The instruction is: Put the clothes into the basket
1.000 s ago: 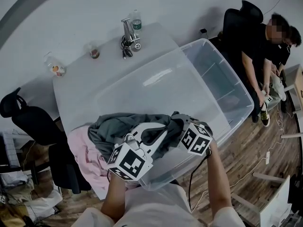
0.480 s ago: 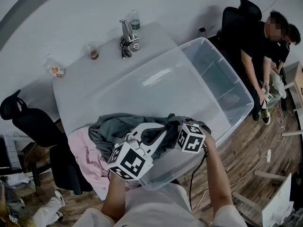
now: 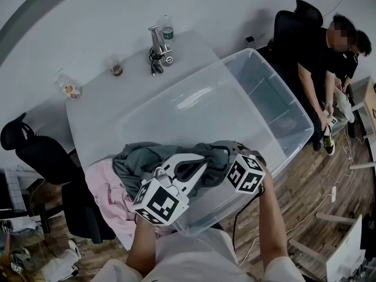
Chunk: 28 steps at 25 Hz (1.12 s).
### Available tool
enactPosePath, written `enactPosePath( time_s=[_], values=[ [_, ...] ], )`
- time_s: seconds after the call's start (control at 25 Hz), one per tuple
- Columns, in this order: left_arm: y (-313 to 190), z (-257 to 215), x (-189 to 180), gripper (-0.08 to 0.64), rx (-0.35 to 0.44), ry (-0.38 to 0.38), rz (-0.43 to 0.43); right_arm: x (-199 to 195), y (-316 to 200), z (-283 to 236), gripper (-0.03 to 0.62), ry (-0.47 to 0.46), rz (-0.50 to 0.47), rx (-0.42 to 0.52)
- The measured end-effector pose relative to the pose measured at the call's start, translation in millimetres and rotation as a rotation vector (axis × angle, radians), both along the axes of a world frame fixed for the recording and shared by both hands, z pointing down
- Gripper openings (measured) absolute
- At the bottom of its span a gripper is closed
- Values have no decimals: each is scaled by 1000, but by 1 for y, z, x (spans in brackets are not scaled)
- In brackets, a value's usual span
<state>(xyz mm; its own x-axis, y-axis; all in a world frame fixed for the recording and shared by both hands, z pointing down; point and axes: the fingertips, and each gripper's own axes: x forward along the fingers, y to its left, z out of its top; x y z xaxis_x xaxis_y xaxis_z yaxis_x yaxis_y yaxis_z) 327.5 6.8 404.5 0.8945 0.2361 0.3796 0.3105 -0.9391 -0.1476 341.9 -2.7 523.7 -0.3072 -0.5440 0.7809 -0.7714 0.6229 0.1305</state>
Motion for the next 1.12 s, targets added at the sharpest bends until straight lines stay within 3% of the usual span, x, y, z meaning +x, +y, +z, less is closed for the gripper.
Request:
enactPosePath(
  time_s=[0.28,0.44,0.52,0.76,0.92,1.12],
  values=[
    [-3,-33,-4,2,-47,141,-21,-2,-5,-84,281,-140,107,292],
    [-3,-48,-9,0,-54,207,-6,-12,1,-129,198,-227,130,461],
    [-2,-54,-12,1,-96,229,-26,-14,7,-146,165,-270,163,521],
    [8,-68,-22,1,-107,276,-7,-19,28,-178,56,-369,259,623],
    [18,-77,-31,0,-134,308,17,-29,43,-197,34,-440,268,698],
    [24,-82,-44,0,-207,315,14,-38,53,-202,26,-451,275,721]
  ],
)
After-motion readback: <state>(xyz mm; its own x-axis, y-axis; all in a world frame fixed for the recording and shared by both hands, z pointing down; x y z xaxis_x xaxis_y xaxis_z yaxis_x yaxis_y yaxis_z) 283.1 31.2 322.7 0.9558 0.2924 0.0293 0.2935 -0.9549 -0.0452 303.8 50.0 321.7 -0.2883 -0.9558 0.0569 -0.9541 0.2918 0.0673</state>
